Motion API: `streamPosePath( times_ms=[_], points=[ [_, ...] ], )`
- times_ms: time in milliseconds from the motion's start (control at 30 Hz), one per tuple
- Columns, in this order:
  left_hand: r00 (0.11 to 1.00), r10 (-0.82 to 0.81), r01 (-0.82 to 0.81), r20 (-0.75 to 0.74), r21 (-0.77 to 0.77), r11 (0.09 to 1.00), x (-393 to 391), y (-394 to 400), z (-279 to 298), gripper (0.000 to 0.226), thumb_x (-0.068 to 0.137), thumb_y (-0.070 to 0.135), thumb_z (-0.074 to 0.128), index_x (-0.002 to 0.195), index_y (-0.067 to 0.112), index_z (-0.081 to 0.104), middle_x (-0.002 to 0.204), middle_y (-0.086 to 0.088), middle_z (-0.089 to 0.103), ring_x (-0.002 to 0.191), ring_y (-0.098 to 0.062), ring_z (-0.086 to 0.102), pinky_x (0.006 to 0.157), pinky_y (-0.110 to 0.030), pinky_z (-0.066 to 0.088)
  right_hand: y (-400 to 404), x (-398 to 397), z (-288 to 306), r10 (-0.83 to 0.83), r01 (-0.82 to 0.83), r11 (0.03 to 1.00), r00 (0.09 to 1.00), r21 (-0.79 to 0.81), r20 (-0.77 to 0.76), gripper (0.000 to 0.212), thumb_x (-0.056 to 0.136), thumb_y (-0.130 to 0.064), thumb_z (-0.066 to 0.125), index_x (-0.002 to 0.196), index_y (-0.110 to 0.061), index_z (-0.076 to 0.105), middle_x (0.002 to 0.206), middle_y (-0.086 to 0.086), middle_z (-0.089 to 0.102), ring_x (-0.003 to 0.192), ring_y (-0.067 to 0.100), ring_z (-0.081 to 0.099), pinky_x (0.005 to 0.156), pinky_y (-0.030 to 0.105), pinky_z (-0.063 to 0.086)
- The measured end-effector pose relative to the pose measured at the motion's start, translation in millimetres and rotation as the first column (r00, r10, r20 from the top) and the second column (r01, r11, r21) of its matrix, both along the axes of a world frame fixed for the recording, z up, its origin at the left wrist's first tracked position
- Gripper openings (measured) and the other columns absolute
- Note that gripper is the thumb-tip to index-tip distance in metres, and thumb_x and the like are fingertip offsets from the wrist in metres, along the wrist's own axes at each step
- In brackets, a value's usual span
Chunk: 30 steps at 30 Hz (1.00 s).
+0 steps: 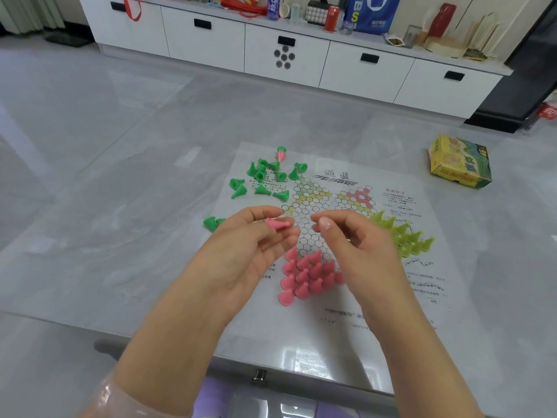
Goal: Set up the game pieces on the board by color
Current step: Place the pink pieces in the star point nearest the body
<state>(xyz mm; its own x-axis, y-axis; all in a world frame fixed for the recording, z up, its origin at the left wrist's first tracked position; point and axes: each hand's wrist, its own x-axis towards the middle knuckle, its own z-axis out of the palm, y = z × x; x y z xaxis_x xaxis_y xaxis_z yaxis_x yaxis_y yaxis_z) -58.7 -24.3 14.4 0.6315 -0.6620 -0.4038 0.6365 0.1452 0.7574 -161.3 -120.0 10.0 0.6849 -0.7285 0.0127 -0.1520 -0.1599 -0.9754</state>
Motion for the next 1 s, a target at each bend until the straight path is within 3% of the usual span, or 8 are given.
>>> streamPosePath(
  times_ms=[67,133,233,400,567,900,967,1000],
  points=[
    [1.0,-0.019,0.019,0.003,-0.011,1.0,-3.0,-1.3,-0.7,0.022,0.084,-0.014,0.044,0.083,0.002,0.059,0.071,-0.011,0.069,0.062,-0.015,0.069,0.066,-0.023,0.059,7.7,0.9,2.3,0.08,-0.081,0.995,0.997,0.063,0.022,0.016,0.091,-0.014,0.054,0.086,-0.018,0.068,0.062,0.005,0.068,0.047,0.012,0.06,0.039,0.021,0.046],
    [0.999,-0.04,0.04,0.013,-0.017,0.999,-4.7,-2.3,-1.2,0.021,0.084,-0.013,0.044,0.085,0.001,0.06,0.071,-0.01,0.07,0.063,-0.014,0.07,0.066,-0.022,0.059,10.0,2.4,-1.5,0.091,-0.094,0.994,0.994,0.062,0.053,0.016,0.091,-0.015,0.054,0.086,-0.021,0.068,0.069,0.022,0.066,0.05,0.035,0.061,0.04,0.033,0.048],
    [0.997,-0.08,0.08,0.024,-0.025,0.996,-5.5,-2.2,-2.1,0.022,0.086,-0.011,0.043,0.091,-0.001,0.061,0.074,-0.01,0.07,0.065,-0.013,0.07,0.065,-0.021,0.058,9.8,3.4,-3.6,0.067,-0.072,0.996,0.994,0.053,0.083,0.014,0.088,-0.012,0.059,0.084,-0.021,0.07,0.084,0.023,0.062,0.056,0.044,0.063,0.04,0.039,0.049],
    [0.995,-0.098,0.099,0.016,-0.044,0.994,-5.9,-1.9,-1.9,0.023,0.089,-0.007,0.041,0.098,0.0,0.061,0.077,-0.011,0.071,0.07,-0.016,0.071,0.07,-0.026,0.059,11.2,3.7,-1.1,0.071,-0.073,0.997,0.994,0.033,0.084,0.023,0.082,-0.011,0.066,0.071,-0.03,0.073,0.09,0.01,0.055,0.05,0.031,0.063,0.038,0.027,0.046],
    [0.988,-0.153,0.155,0.035,-0.075,0.985,-6.7,-1.9,-2.7,0.027,0.091,-0.004,0.041,0.113,-0.007,0.056,0.101,-0.021,0.069,0.084,-0.022,0.07,0.077,-0.029,0.057,11.7,4.7,0.3,0.031,-0.032,0.999,0.998,0.031,0.058,0.007,0.081,-0.012,0.067,0.082,-0.015,0.073,0.087,-0.003,0.054,0.04,0.014,0.058,0.035,0.02,0.04],
    [0.971,-0.208,0.204,0.119,0.039,0.978,-7.8,0.4,-2.4,0.028,0.092,0.002,0.043,0.115,-0.001,0.057,0.107,-0.019,0.069,0.098,-0.03,0.067,0.082,-0.034,0.056,14.1,5.6,5.2,0.031,-0.036,0.998,0.996,0.05,0.089,0.016,0.083,-0.013,0.064,0.07,-0.02,0.071,0.092,0.005,0.061,0.038,0.01,0.055,0.032,0.019,0.038],
    [0.968,-0.156,0.128,0.195,0.15,0.98,-6.2,0.7,-1.9,0.026,0.091,0.005,0.046,0.115,0.009,0.058,0.105,-0.012,0.069,0.09,-0.024,0.068,0.079,-0.031,0.057,7.2,5.1,5.0,-0.01,0.007,0.999,0.997,0.041,0.079,0.015,0.083,-0.014,0.064,0.07,-0.019,0.07,0.091,0.003,0.067,0.049,0.007,0.062,0.04,0.017,0.044],
    [0.965,-0.113,0.066,0.238,0.198,0.978,-4.1,1.3,-1.9,0.025,0.091,0.005,0.047,0.112,0.013,0.058,0.101,-0.008,0.069,0.084,-0.019,0.067,0.076,-0.027,0.056,1.0,4.0,3.4,-0.038,0.037,0.999,0.997,0.017,0.068,0.014,0.083,-0.015,0.064,0.071,-0.019,0.07,0.088,-0.001,0.07,0.061,0.004,0.065,0.051,0.014,0.048]
  ],
)
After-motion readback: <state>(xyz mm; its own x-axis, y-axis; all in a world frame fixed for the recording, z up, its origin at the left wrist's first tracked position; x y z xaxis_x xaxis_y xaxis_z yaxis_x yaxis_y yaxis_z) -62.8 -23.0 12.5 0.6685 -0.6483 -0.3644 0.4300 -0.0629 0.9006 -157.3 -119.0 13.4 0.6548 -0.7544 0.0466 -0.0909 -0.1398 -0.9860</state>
